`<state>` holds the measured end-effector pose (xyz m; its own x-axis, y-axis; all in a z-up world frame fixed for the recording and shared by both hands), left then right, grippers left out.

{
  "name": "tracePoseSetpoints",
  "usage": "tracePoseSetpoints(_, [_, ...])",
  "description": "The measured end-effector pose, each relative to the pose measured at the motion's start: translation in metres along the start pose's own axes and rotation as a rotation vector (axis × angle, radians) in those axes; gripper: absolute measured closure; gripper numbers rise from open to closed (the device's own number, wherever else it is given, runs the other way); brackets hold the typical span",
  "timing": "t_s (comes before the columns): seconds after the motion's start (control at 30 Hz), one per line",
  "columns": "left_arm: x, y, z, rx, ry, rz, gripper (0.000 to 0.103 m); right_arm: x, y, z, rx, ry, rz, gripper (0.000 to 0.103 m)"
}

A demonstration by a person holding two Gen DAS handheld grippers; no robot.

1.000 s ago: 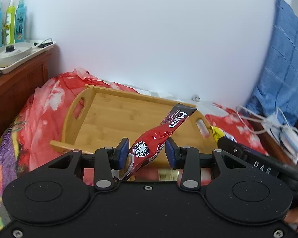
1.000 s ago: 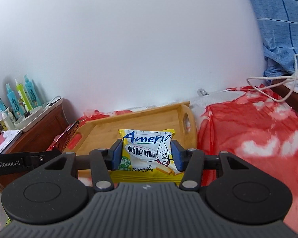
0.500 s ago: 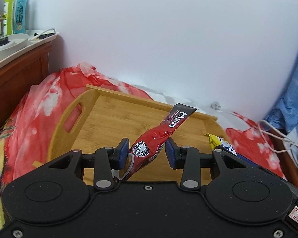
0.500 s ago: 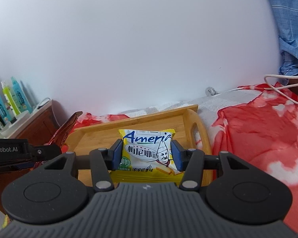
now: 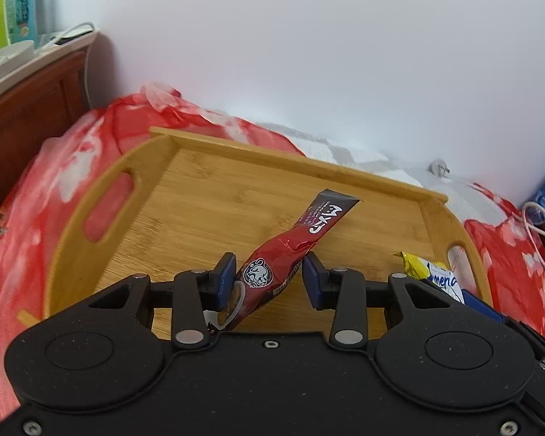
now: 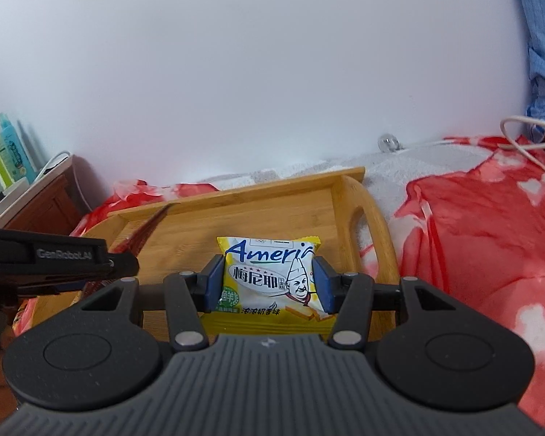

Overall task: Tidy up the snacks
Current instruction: 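Carry the yellow pack and red coffee stick onto the wooden tray with both grippers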

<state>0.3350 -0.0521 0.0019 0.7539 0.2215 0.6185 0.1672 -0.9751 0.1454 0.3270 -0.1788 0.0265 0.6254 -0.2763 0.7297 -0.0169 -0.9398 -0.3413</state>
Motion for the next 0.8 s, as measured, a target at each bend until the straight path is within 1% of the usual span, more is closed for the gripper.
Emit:
tracePoseSetpoints(0.13, [-0.004, 0.004, 0.009, 0.025, -0.007, 0.02, 0.065, 0.0, 0.003, 0.001, -0.014, -0.001, -0.003, 0.048])
tracePoseSetpoints(0.8, [-0.007, 0.014, 0.019, 0.073, 0.002, 0.094, 0.065, -0.001, 0.003, 0.007, -0.03, -0.025, -0.016, 0.048])
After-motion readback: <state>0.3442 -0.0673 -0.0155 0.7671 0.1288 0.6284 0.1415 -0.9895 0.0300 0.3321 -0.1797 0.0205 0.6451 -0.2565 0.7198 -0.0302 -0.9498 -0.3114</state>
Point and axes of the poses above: each gripper's, at about its wrist camera, not at the fingertips, and z roughly the way its jaws point, y to its right, x to its top, the point moved 7 cm from there along z, roughly the way its jaws point, and after that the axes turned 4 degrees about -y, right-handed, at the moved point
